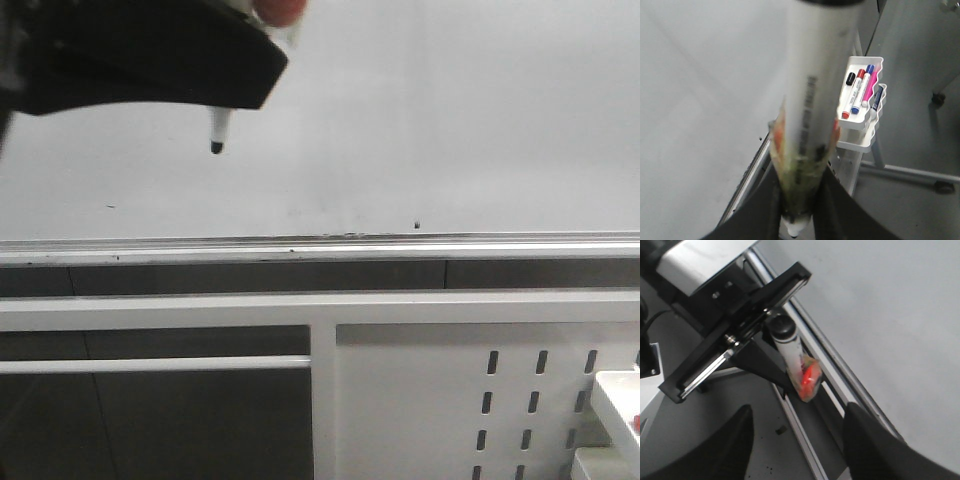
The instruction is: Write number 1 on whiteboard
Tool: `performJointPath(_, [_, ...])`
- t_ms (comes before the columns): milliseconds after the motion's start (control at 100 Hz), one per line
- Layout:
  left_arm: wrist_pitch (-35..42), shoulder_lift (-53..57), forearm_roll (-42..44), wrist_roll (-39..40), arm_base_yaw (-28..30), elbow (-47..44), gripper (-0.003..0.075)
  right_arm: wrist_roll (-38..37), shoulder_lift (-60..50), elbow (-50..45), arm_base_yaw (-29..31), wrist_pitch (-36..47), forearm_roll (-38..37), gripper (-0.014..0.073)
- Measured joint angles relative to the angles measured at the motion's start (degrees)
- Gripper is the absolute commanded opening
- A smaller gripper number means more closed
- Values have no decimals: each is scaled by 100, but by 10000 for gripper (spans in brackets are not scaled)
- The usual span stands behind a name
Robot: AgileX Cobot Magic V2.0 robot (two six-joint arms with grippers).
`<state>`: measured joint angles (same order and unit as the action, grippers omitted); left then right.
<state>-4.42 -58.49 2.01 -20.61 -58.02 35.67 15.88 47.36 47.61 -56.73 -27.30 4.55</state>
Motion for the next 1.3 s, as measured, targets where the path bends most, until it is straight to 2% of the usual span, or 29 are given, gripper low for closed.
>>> performJointPath(150, [-462,306,477,-4,0,72,-20,22,633,219,-195,348,-8,361])
performJointPath(310, [-823,360,567,-4,0,78,-20,30,1043,251,-200,778,-28,360])
performJointPath(440, [-891,360,593,-4,0,78,-20,30,1186,265,-200,1154,-28,360])
performJointPath(640, [-916,360,615,-4,0,78,-20,30,1411,265,-200,1200,30,347])
performJointPath(760, [-940,360,615,-4,0,78,-20,30,1487,265,-200,1279,96,225])
performJointPath(950, [-1134,360,603,36,0,78,-19,85,1616,265,-200,1122,86,-80])
performJointPath(1030, [-1183,360,564,60,0,78,-11,97,1628,265,-200,1093,76,-76])
performJointPath(1100, [-1193,360,479,60,0,78,63,97,1628,265,-200,1085,24,-75])
performJointPath(1150, [-1193,360,411,48,0,78,160,97,1628,265,-200,1085,-69,-70])
performJointPath(1250, [-1056,455,31,8,0,78,408,83,1538,265,-200,1017,-348,-67])
performJointPath(1300, [-1043,555,-201,0,-10,86,491,74,1448,265,-200,980,-505,-67])
